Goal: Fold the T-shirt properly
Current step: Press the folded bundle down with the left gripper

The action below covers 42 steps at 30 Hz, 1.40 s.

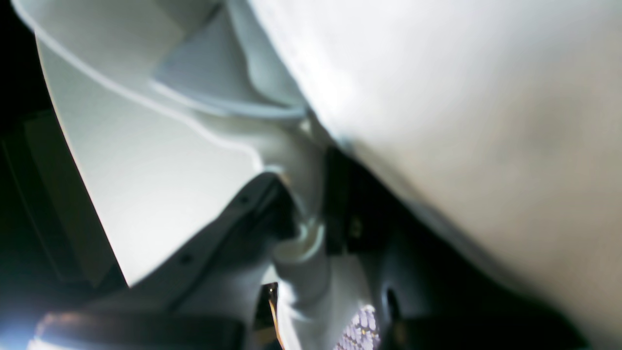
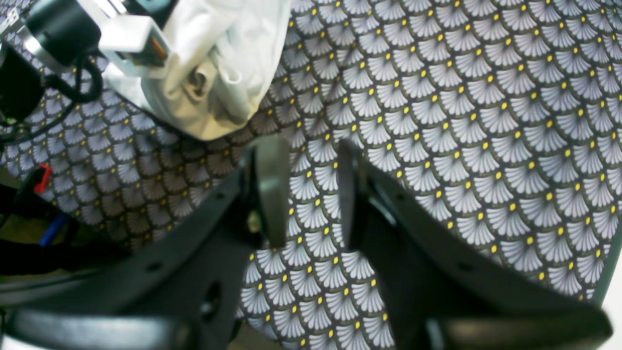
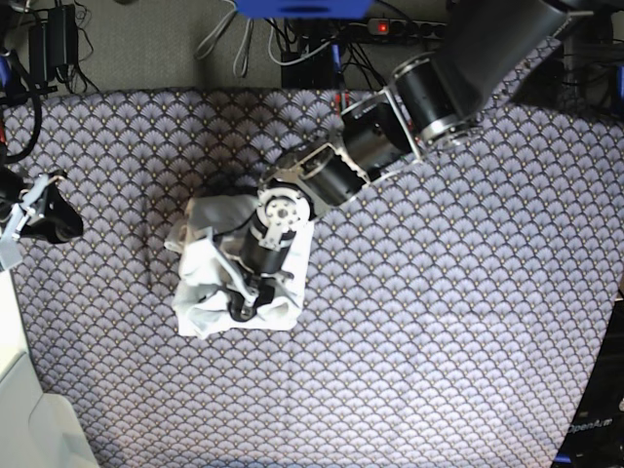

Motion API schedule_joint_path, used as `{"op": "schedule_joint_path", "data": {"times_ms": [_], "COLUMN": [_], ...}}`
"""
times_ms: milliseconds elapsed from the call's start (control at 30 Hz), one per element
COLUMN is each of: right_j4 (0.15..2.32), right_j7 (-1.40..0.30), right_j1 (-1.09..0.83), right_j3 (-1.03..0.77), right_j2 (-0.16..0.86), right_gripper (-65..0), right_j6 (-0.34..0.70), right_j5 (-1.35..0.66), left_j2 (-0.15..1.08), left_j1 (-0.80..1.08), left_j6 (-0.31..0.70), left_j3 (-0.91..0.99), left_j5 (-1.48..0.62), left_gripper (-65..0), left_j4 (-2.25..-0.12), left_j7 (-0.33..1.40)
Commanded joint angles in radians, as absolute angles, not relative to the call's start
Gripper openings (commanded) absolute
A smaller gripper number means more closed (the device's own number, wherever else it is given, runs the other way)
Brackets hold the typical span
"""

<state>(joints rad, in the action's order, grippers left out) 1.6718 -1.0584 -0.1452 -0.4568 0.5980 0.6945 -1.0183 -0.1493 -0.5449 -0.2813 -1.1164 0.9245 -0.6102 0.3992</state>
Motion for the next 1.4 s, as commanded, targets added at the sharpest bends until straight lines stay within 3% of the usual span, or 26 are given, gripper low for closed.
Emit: {"op": "schedule_joint_path", "data": {"times_ms": [0, 167, 300, 500, 833, 900, 933, 1100, 1133, 1367], "right_j4": [1.687, 1.689, 1.692, 1.693, 1.693, 1.693, 1.693, 1.693, 1.693, 1.693], "right_j7": [-1.036, -1.038, -1.038, -1.038, -1.038, -1.038, -1.038, -1.038, -1.038, -1.038], "right_j1": [-0.136, -0.136, -0.137, -0.147, -0.148, -0.15, -0.15, -0.15, -0.15, -0.15], "right_j3": [-0.464, -0.464, -0.463, -0.463, -0.463, -0.463, -0.463, -0.463, -0.463, -0.463], "right_j2": [0.619, 0.608, 0.601, 0.593, 0.591, 0.591, 0.591, 0.591, 0.591, 0.591], "right_gripper": [-46.9, -46.9, -46.9, -46.9, -46.9, -46.9, -46.9, -46.9, -46.9, -46.9], "right_j6": [0.698, 0.698, 0.698, 0.698, 0.698, 0.698, 0.698, 0.698, 0.698, 0.698], "right_j5": [-1.038, -1.038, -1.038, -1.038, -1.038, -1.038, -1.038, -1.038, -1.038, -1.038], "left_j2": [-0.157, -0.157, -0.157, -0.143, -0.145, -0.15, -0.15, -0.143, -0.142, -0.14], "left_j1": [-0.536, -0.527, -0.516, -0.493, -0.492, -0.492, -0.492, -0.495, -0.495, -0.492], "left_j6": [-0.266, -0.265, -0.26, -0.26, -0.26, -0.259, -0.259, -0.259, -0.259, -0.259], "left_j3": [-1.116, -1.113, -1.124, -1.115, -1.113, -1.113, -1.113, -1.113, -1.113, -0.993], "left_j5": [0.908, 0.9, 0.908, 0.901, 0.901, 0.9, 0.9, 0.9, 0.9, 0.906], "left_gripper": [-64.0, -63.2, -56.0, -56.0, -55.3, -50.1, -44.1, -3.2, 0.0, 0.0], "left_j4": [-0.602, -0.61, -0.619, -0.736, -0.748, -0.75, -0.75, -0.773, -0.799, -1.024], "left_j7": [0.375, 0.484, 0.501, 0.503, 0.526, 0.558, 0.568, 0.567, 0.567, 0.599]}}
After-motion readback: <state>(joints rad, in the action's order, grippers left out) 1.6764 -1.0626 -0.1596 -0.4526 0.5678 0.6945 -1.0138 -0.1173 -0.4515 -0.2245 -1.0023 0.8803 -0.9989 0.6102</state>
